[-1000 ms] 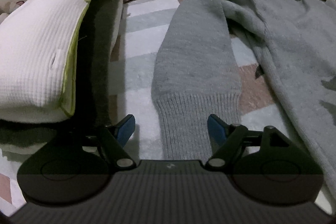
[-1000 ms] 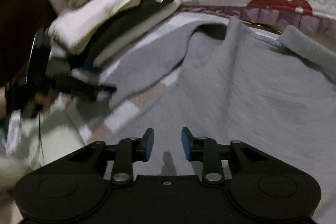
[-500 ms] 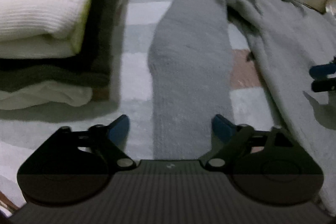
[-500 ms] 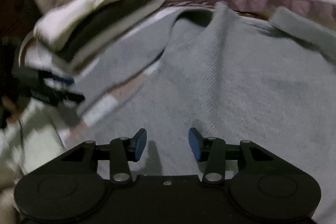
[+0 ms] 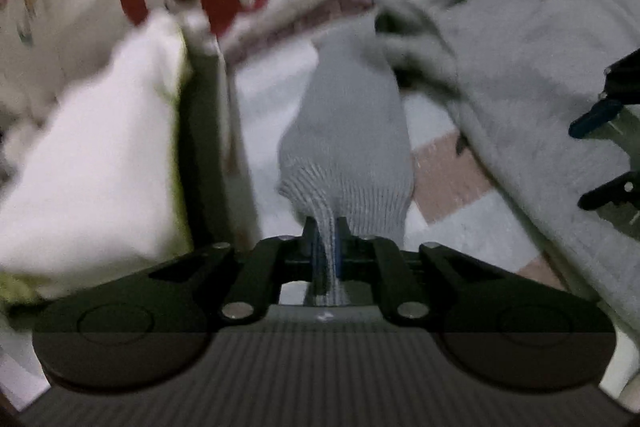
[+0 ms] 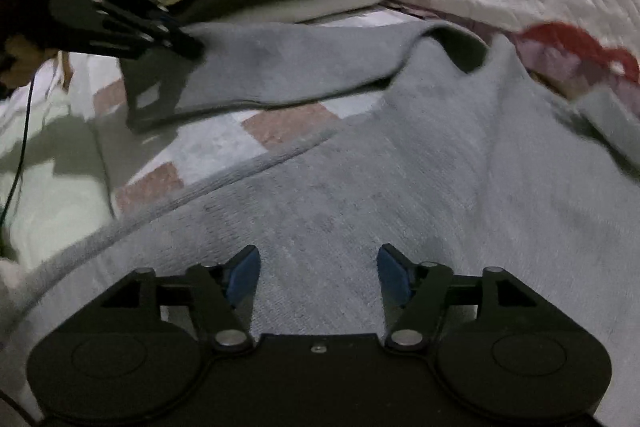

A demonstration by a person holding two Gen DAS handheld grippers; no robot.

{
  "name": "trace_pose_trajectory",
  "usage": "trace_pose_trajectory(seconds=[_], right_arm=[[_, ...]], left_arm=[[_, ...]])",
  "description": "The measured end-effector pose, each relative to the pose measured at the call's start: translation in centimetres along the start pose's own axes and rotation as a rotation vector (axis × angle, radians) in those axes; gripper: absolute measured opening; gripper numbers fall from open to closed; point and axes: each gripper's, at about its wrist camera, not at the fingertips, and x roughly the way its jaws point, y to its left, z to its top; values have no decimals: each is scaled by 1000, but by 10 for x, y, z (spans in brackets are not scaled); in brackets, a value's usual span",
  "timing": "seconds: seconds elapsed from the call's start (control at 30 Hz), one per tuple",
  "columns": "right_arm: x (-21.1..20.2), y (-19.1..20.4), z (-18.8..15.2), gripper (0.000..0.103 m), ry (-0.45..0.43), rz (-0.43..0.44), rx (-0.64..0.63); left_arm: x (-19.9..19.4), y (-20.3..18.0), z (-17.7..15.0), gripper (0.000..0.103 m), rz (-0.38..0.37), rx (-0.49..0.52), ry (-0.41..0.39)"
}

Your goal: Fold clothes

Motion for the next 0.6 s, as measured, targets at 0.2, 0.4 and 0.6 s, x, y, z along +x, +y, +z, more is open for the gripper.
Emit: trace_pose_trajectory(seconds=[0.2, 0.4, 0.6], right_arm=[[-13, -9, 0, 70, -41, -43, 10], [-36, -29, 2, 70, -104, -102, 67], [-47, -48, 2, 71, -127, -102, 149]], left_arm=[[-54, 40, 51, 6, 145, -3, -192], [-102, 108, 132, 5, 313, 49, -302], [-107, 189, 142, 0, 563, -144, -290]])
